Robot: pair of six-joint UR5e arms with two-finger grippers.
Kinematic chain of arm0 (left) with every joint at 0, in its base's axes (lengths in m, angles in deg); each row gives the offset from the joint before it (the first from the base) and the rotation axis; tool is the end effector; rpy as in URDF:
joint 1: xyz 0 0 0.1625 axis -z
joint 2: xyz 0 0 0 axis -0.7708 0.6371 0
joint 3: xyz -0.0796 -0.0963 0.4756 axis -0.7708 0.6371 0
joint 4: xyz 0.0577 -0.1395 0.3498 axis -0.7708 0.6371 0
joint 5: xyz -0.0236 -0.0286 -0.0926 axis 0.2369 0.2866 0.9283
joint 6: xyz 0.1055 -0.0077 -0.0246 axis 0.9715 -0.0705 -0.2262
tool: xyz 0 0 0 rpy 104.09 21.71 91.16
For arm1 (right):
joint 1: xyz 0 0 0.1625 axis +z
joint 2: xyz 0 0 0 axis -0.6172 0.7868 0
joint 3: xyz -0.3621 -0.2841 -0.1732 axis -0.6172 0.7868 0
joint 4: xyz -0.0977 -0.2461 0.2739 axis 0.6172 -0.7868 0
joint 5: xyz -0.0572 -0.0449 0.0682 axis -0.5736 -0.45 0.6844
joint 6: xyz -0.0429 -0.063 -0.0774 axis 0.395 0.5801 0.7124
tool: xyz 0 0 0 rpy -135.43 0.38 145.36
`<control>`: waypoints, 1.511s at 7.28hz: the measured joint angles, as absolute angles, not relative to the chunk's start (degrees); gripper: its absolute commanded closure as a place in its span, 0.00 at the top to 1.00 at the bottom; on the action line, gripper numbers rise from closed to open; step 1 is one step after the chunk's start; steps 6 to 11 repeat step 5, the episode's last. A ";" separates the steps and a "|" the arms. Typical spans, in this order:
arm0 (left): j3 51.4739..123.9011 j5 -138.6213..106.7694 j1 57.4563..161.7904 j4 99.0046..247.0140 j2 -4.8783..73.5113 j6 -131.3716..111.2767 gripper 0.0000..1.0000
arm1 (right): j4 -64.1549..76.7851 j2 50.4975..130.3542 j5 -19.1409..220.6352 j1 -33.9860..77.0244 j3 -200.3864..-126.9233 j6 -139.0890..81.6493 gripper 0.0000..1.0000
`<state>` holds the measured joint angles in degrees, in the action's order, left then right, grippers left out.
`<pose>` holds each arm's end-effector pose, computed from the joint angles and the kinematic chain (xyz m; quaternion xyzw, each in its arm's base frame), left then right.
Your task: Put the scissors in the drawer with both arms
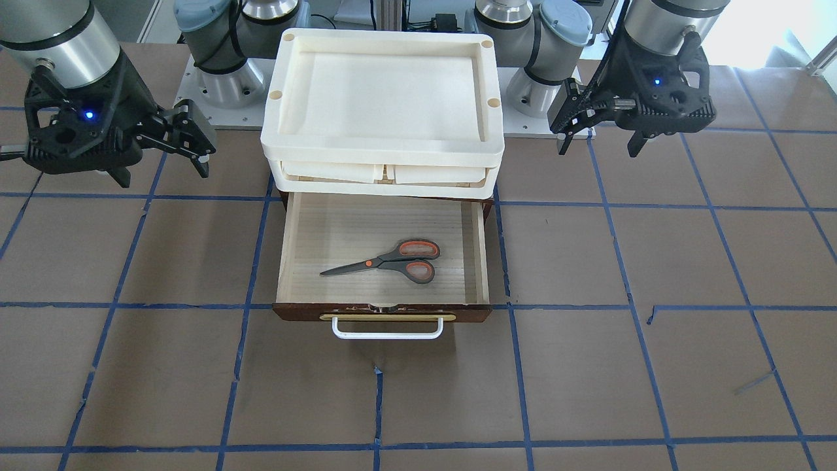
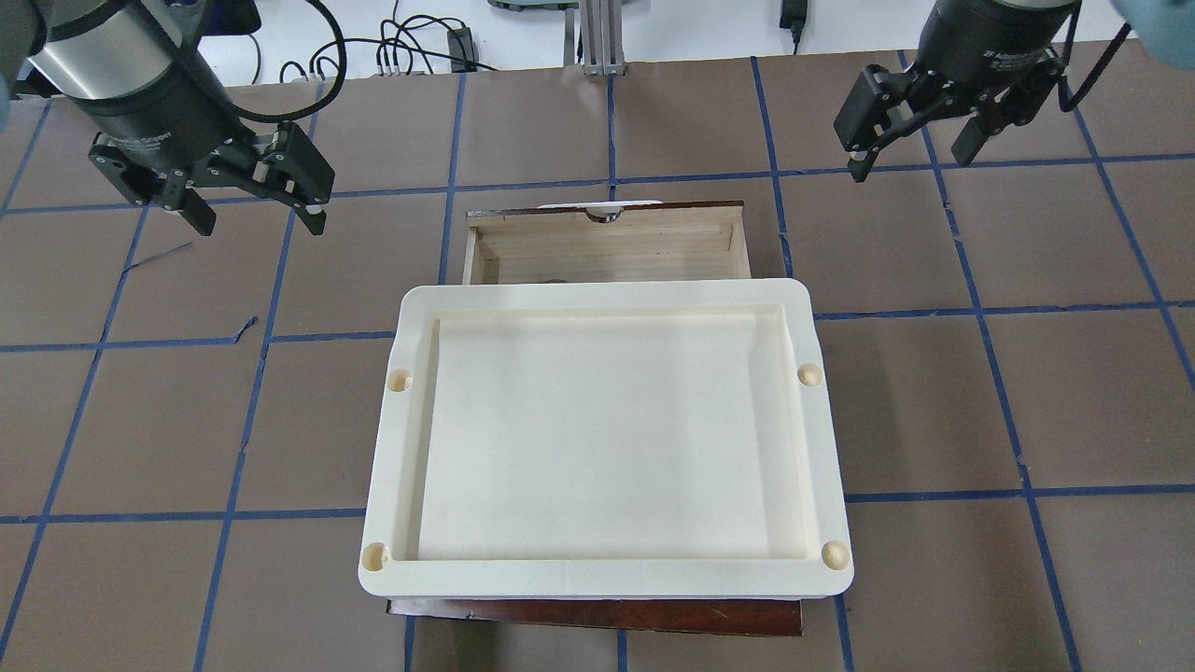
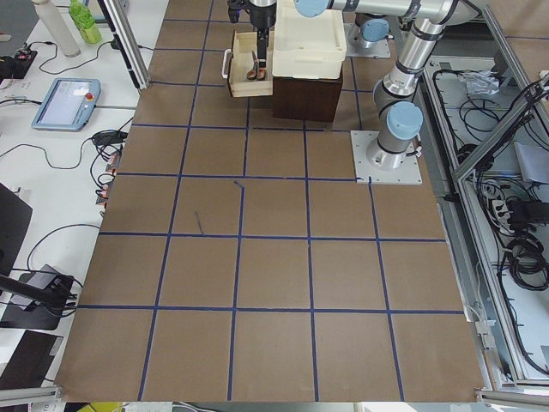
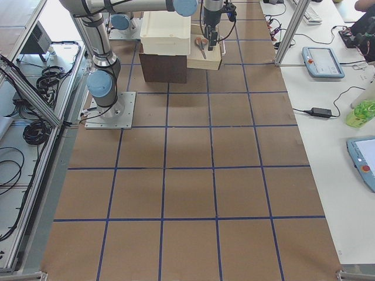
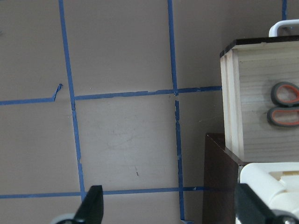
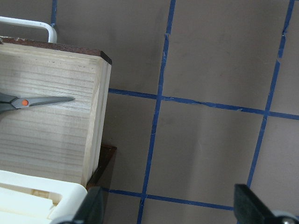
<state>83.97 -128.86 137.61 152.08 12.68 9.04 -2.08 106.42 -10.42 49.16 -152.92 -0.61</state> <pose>-0.1091 -0.4428 0.5742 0.0135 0.9998 0.0056 0.0118 0.1135 -0.4955 0.5648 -0.0772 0.9968 0.0086 0.0174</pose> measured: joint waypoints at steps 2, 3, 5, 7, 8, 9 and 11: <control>84.58 -128.69 137.81 152.83 12.11 7.91 1.00 | -2.03 106.43 -10.30 49.16 -152.92 -0.52 1.00; 84.79 -128.71 137.82 153.07 11.93 7.68 1.00 | -2.02 106.42 -10.27 49.16 -152.92 -0.48 1.00; 84.79 -128.34 137.75 153.05 11.95 7.50 1.00 | -2.05 106.40 -10.31 49.16 -152.92 -0.48 1.00; 84.79 -128.34 137.75 153.05 11.95 7.50 1.00 | -2.05 106.40 -10.31 49.16 -152.92 -0.48 1.00; 84.79 -128.34 137.75 153.05 11.95 7.50 1.00 | -2.05 106.40 -10.31 49.16 -152.92 -0.48 1.00; 84.79 -128.34 137.75 153.05 11.95 7.50 1.00 | -2.05 106.40 -10.31 49.16 -152.92 -0.48 1.00; 84.79 -128.34 137.75 153.05 11.95 7.50 1.00 | -2.05 106.40 -10.31 49.16 -152.92 -0.48 1.00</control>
